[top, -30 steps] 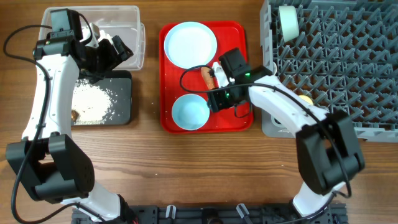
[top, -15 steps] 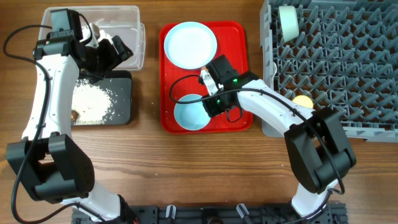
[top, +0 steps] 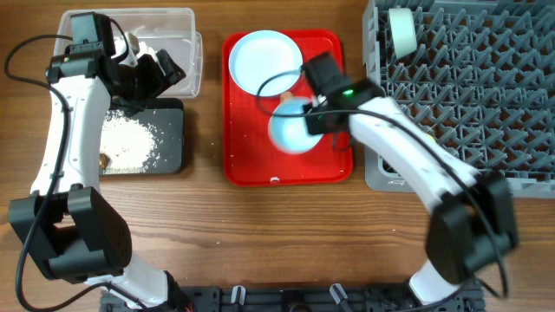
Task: Sort waste into correct bins and load items into the dishwasher rack
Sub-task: 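Carry the blue bowl with right gripper and place it in the rack, then reach right gripper to the light blue plate and grasp its edge, then lift the plate with right gripper and stand it upright in the rack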
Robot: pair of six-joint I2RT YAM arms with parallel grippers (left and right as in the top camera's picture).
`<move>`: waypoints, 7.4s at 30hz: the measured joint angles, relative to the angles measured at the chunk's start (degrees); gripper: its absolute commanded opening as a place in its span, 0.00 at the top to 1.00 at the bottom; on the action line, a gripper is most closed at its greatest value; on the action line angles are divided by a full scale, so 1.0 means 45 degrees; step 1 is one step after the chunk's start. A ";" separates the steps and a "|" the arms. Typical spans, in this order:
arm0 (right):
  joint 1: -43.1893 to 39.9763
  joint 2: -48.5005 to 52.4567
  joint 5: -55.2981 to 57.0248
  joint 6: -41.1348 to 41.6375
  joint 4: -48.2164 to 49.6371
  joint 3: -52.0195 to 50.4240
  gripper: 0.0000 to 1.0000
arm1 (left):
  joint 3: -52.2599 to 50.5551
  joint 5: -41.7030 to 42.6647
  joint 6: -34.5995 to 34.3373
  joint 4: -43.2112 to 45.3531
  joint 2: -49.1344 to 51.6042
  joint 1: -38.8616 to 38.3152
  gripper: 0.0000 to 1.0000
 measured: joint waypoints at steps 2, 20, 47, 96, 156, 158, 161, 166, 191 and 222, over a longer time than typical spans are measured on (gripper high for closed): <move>-0.0194 -0.1010 0.2346 0.0602 -0.0350 0.0262 0.96 | 0.0000 0.0000 0.0000 -0.0005 0.0000 0.0005 0.00; -0.2307 0.0408 1.4702 -0.3721 0.2108 0.0423 0.96 | 0.0000 0.0000 0.0000 -0.0005 0.0000 0.0005 0.00; -0.1098 0.3007 1.4372 -0.8864 0.3609 0.0423 0.74 | 0.0000 0.0000 0.0000 -0.0005 0.0000 0.0000 0.00; 0.0855 -0.0277 -0.1326 -0.1855 0.5032 0.0622 0.00 | 0.0000 0.0000 0.0000 0.0000 0.0000 0.0005 0.00; -0.1511 0.5785 -0.1953 -0.0189 0.7125 0.1787 0.96 | 0.0000 0.0000 0.0000 -0.0005 0.0000 0.0005 0.00; -0.1554 0.5158 -0.1583 -0.0578 0.7067 0.1661 0.96 | 0.0000 0.0000 0.0000 0.0000 0.0000 0.0000 0.00; -0.1647 0.3245 -0.0277 -0.1190 0.6790 0.1642 0.96 | 0.0000 0.0000 0.0000 -0.0005 0.0000 0.0005 0.00; -0.1700 -0.0306 0.3113 -0.3143 0.6790 0.1651 0.96 | 0.0000 0.0000 0.0000 -0.0005 0.0000 0.0005 0.00; -0.5581 -0.0291 0.8281 -1.5300 0.7810 0.1647 0.96 | 0.0000 0.0000 0.0000 -0.0005 0.0000 0.0000 0.00; -0.5557 -0.0078 0.3594 -0.8403 0.5464 0.1647 0.00 | 0.0000 0.0000 0.0000 0.0000 0.0000 0.0005 0.00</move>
